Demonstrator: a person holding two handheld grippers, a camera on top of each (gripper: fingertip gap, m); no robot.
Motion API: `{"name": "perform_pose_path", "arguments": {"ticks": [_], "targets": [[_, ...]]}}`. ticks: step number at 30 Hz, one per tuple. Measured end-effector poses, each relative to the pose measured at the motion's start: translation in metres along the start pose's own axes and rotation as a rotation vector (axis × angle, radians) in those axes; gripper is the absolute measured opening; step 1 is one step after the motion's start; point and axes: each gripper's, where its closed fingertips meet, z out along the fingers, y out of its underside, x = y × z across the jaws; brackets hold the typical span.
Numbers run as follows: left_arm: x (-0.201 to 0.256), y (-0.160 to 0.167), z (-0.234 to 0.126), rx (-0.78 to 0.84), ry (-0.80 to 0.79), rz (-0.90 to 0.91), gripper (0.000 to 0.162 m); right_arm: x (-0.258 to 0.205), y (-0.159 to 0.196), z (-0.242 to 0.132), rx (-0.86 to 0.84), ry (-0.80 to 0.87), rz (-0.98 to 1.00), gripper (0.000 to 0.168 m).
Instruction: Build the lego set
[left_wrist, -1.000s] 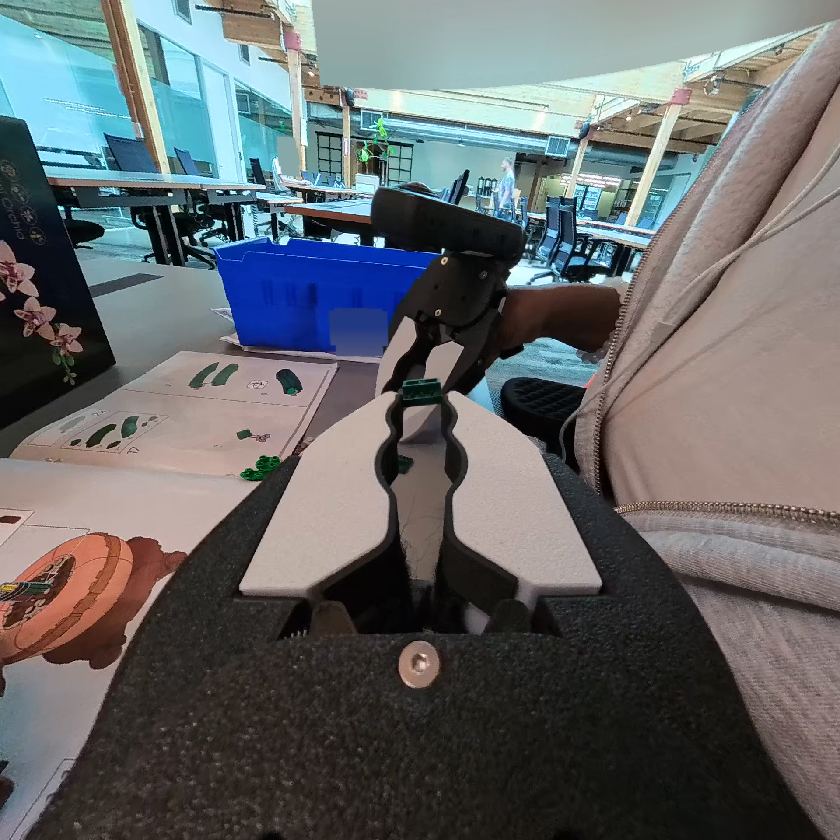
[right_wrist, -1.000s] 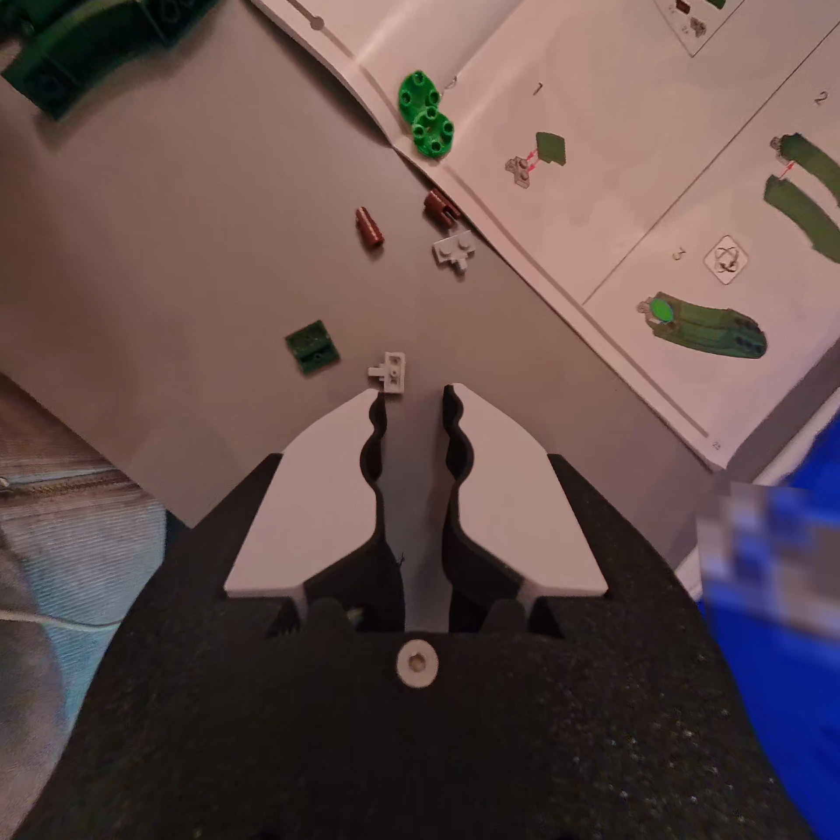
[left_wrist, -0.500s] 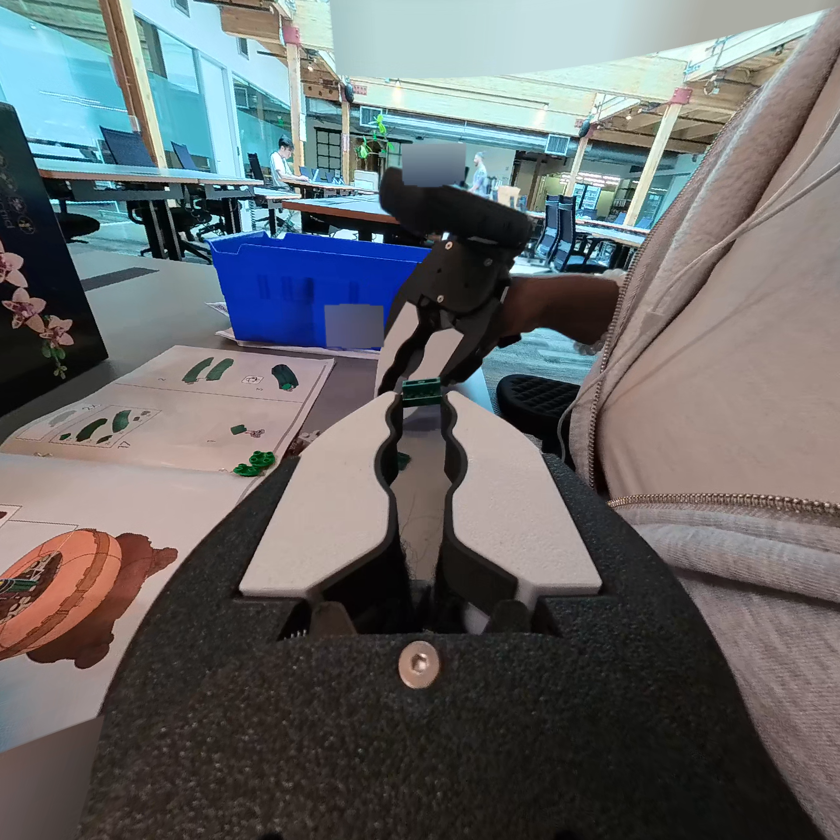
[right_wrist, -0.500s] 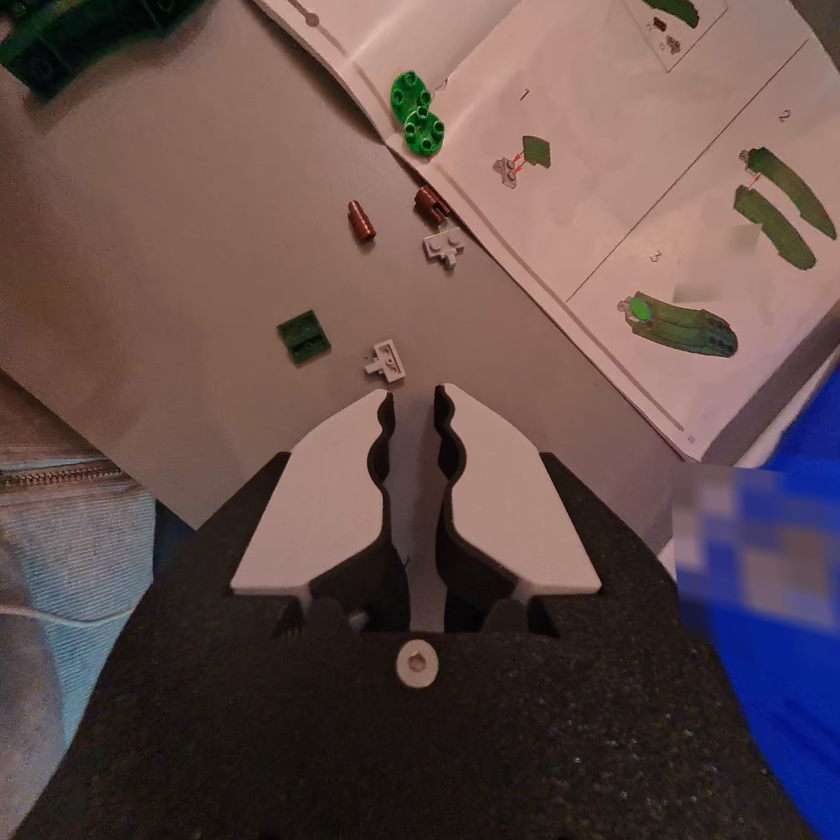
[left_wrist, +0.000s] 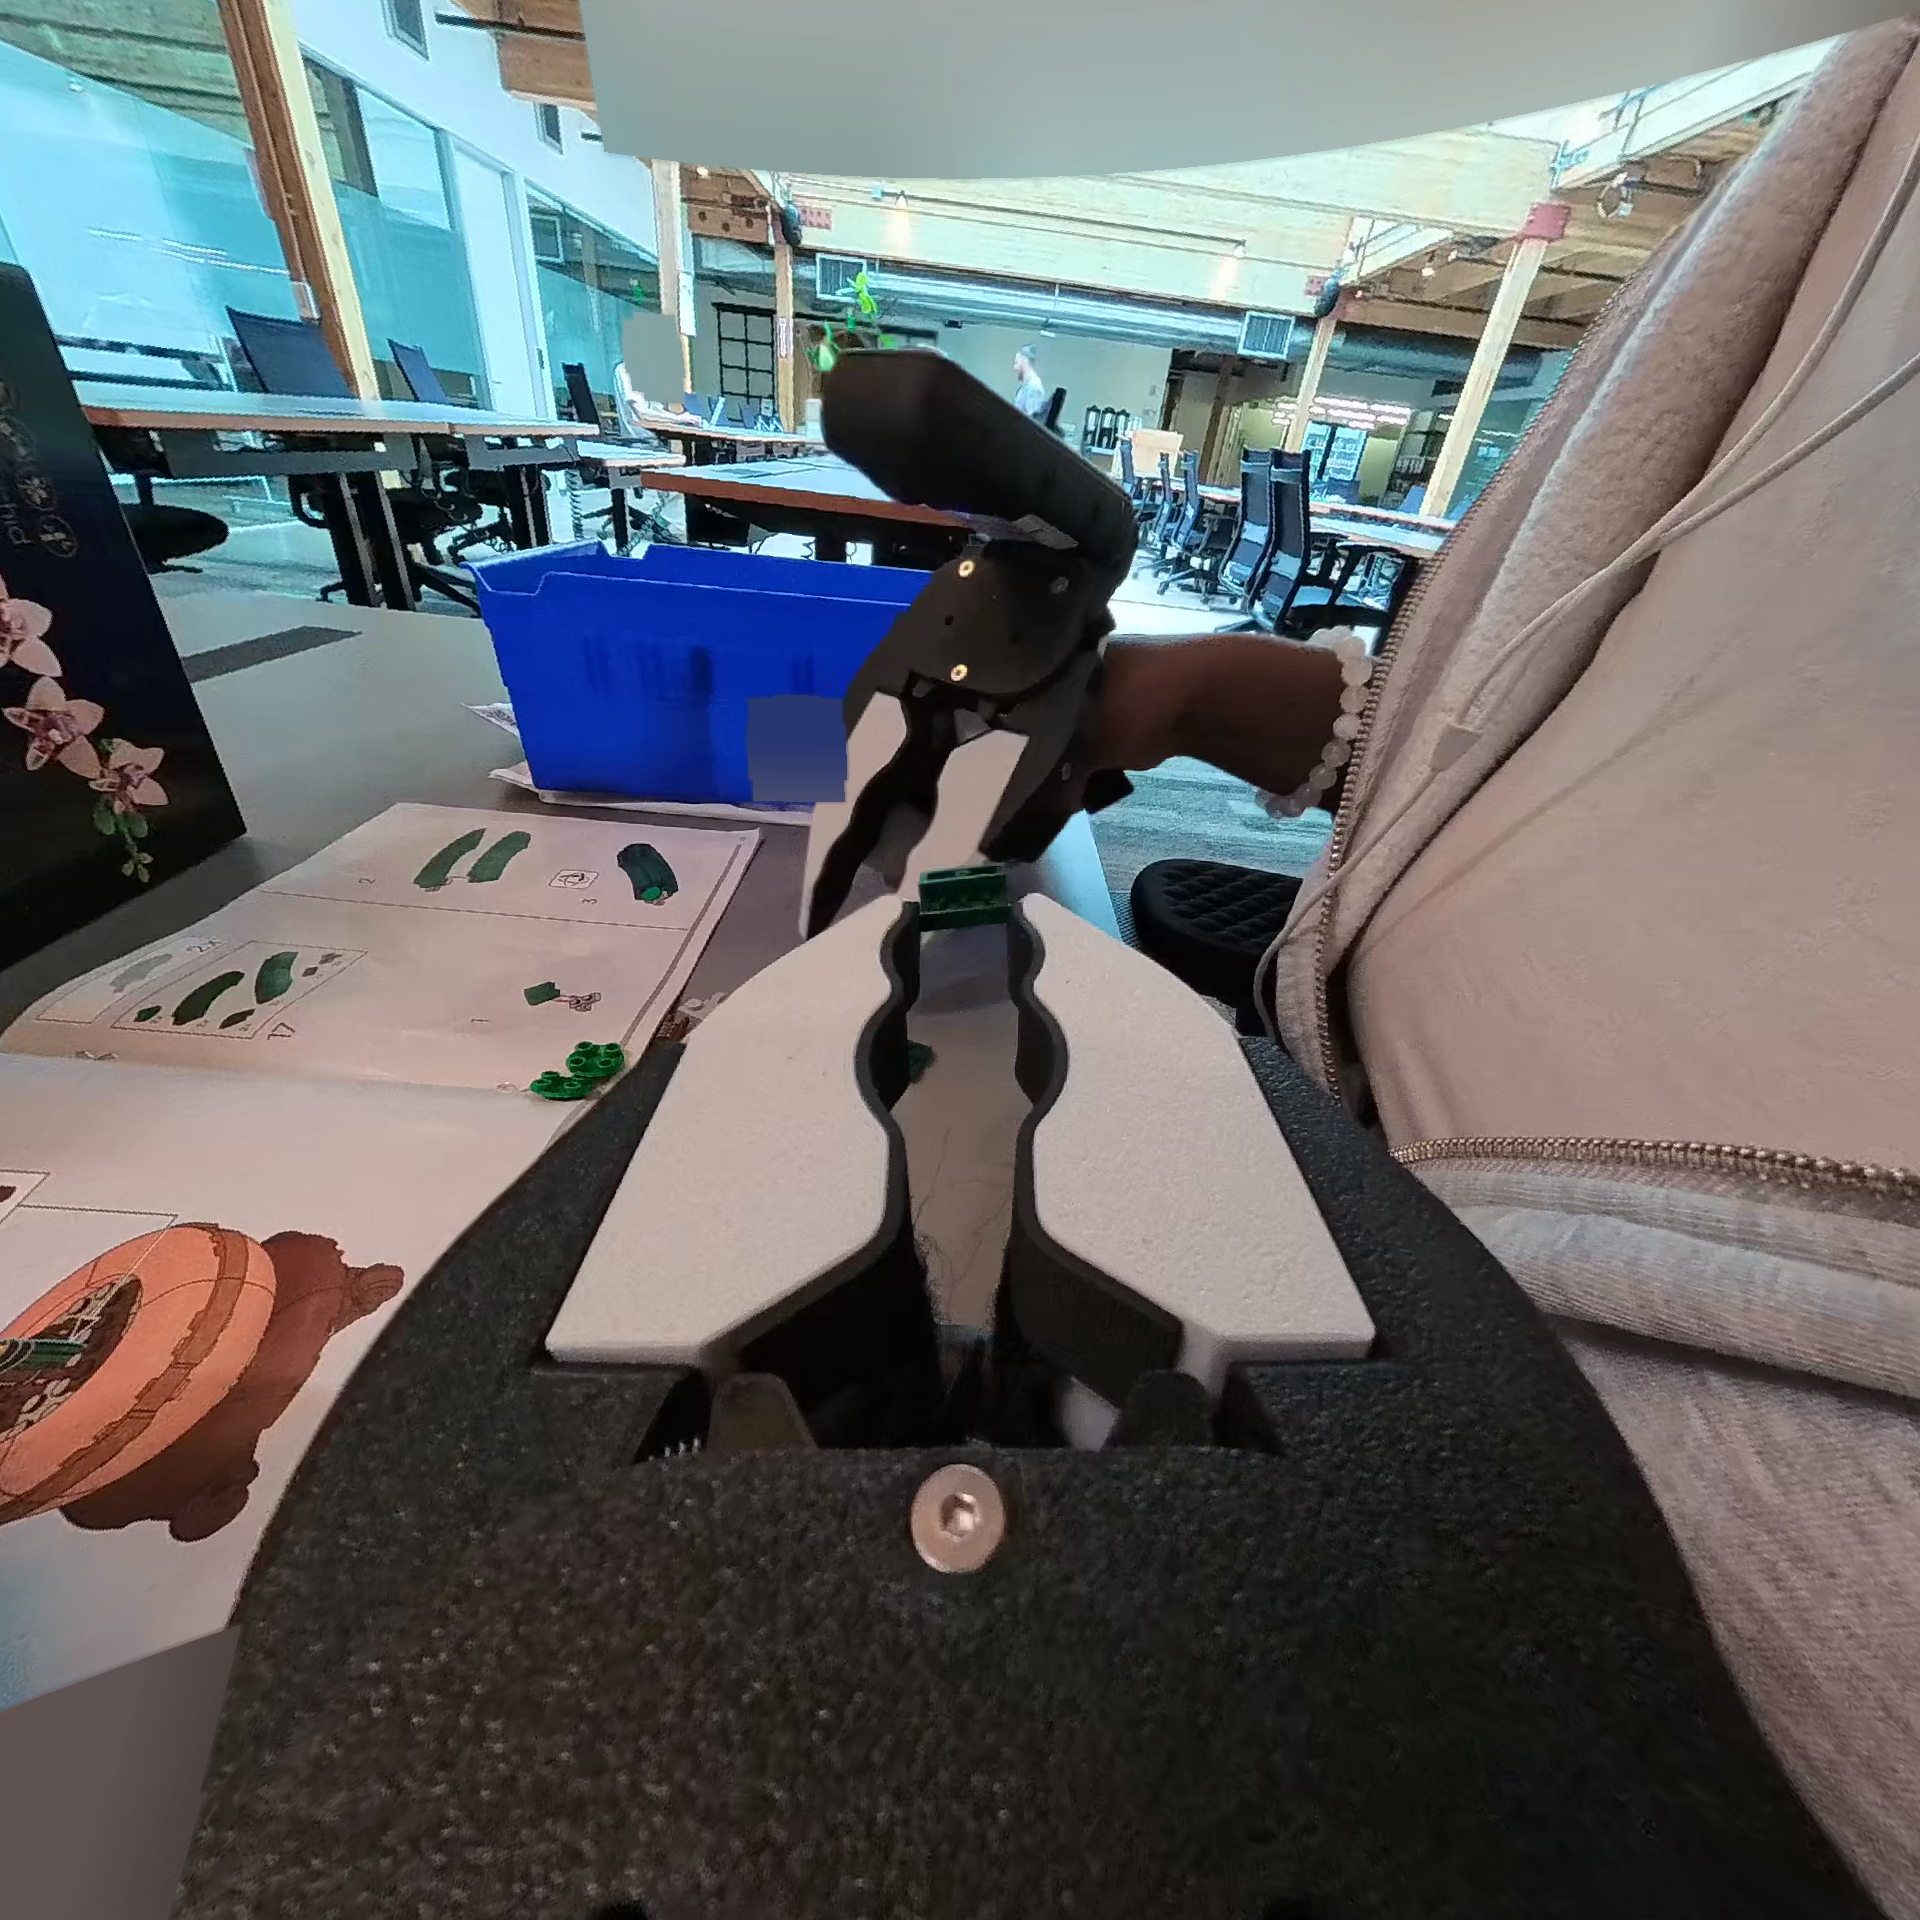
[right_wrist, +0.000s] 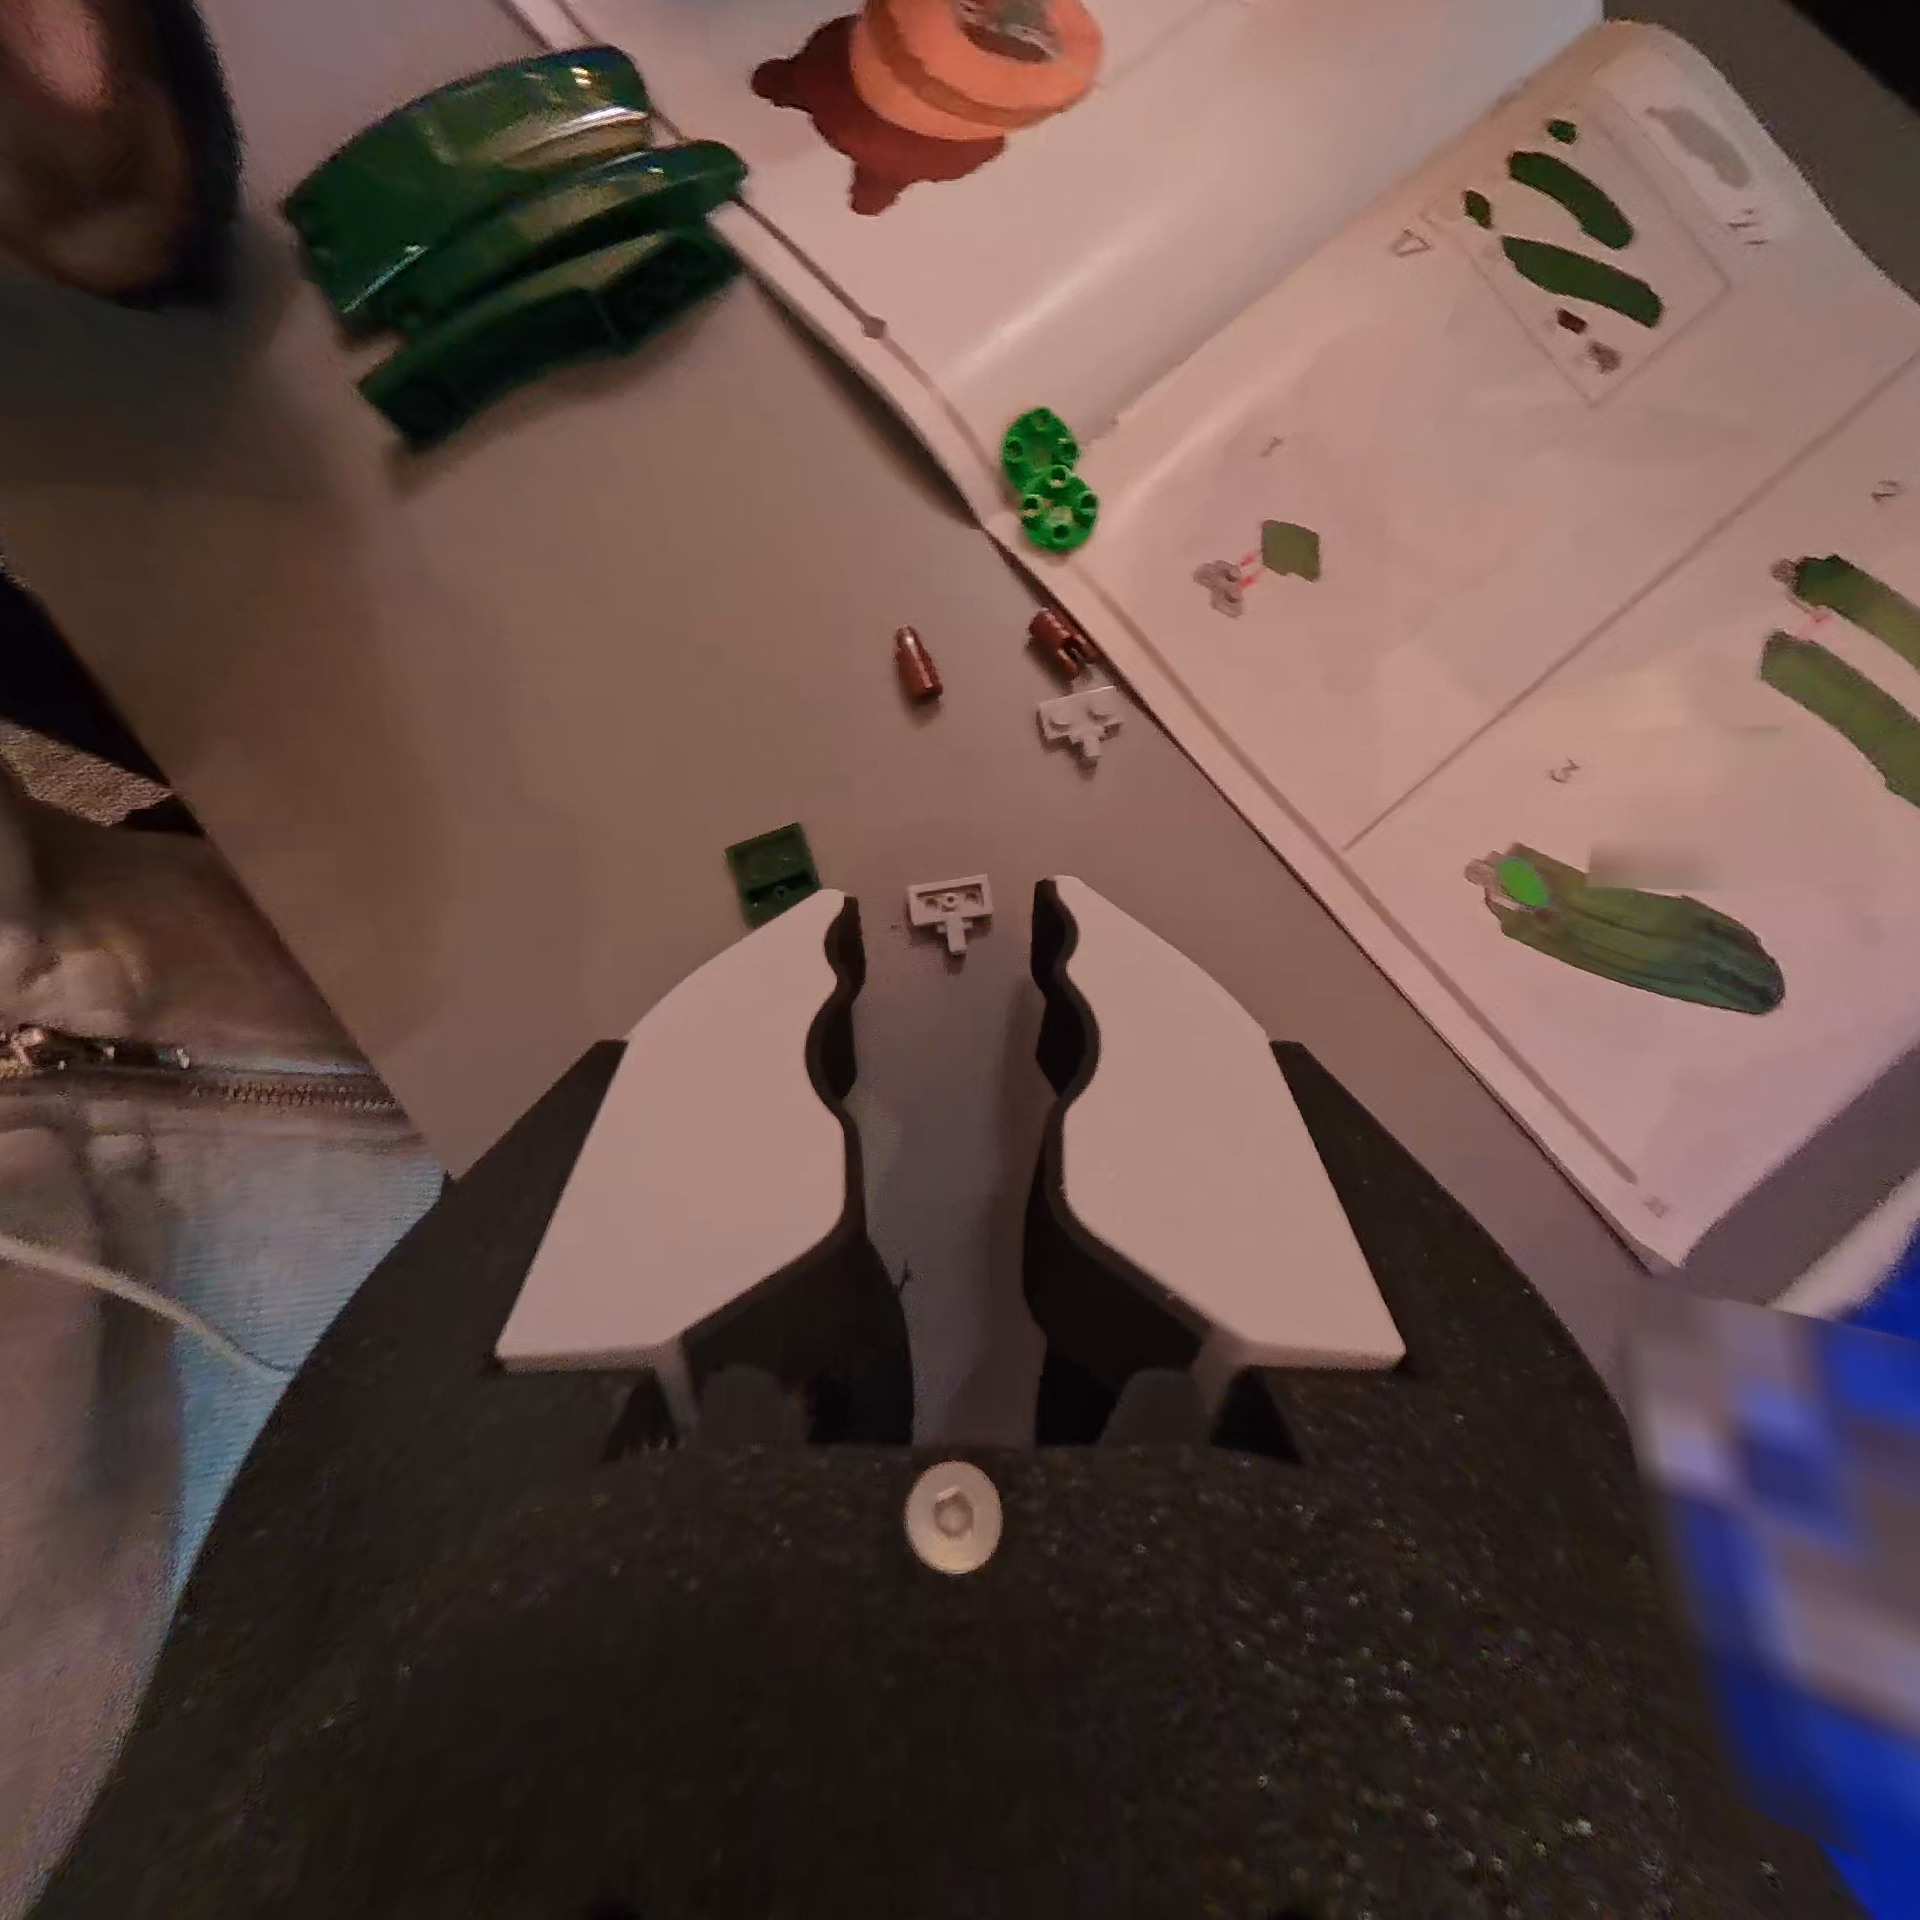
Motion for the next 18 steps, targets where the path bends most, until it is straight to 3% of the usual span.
{"name": "perform_pose_path", "arguments": {"ticks": [18], "targets": [[-0.001,0.009,0.006,-0.058,-0.023,0.035,0.015,0.002,0.006,0.011,-0.089,-0.053,-0.16,0.016]]}}
